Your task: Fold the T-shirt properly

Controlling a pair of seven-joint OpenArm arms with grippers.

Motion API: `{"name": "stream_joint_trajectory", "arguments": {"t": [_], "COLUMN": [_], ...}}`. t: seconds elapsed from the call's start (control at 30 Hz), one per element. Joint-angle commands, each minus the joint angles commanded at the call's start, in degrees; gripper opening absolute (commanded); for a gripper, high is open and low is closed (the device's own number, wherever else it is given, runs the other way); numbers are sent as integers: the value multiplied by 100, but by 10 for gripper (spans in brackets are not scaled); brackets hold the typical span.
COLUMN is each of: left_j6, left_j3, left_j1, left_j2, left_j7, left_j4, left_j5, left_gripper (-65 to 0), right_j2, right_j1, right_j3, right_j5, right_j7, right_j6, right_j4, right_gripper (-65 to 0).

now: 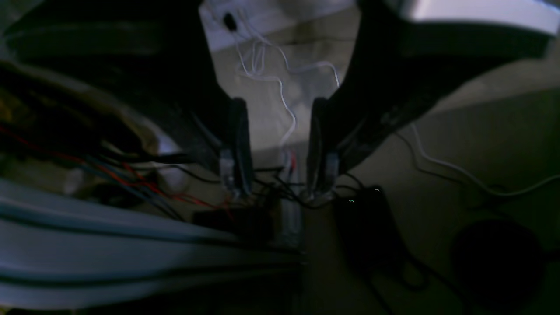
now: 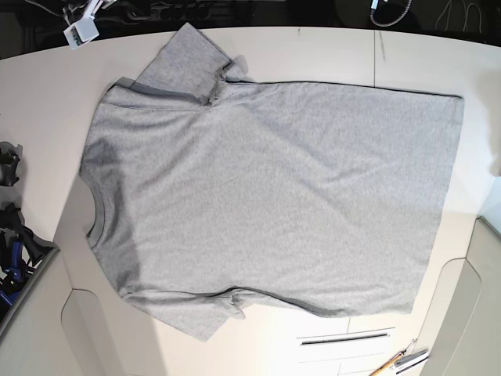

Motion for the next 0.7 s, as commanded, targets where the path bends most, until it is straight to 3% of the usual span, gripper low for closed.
{"name": "stream_joint_trajectory", "arguments": {"t": [0.17, 0.3, 0.4, 0.47, 0.63, 0.7], "left_j6": [-413, -776, -1040, -1051, -1049, -1047], "left_j3": [-761, -1300, -1499, -1569, -1609, -1622], "left_j1": [-2, -4, -17, -20, -61, -153], "left_j2": [0, -2, -2, -7, -105, -118], "left_j7": [114, 149, 125, 101, 17, 20], "left_j4": [304, 337, 337, 337, 337, 337], "left_j5": [-634, -1034, -1095, -1093, -1102, -1104], "left_gripper": [-314, -303, -303, -303, -295, -251], "right_j2": [-4, -17, -101, -210, -385, -382], "right_j1": [160, 494, 726, 876, 1119, 1209], "right_j3": [629, 844, 841, 835, 824, 774], "right_j5": [275, 269, 201, 201, 186, 188], "right_j7": [4, 4, 4, 0, 4, 4], "right_j6": [-26, -181, -199, -284, -280, -280], "right_j4": [254, 221, 74, -96, -710, -957], "right_gripper": [-532, -419, -404, -404, -403, -403]}}
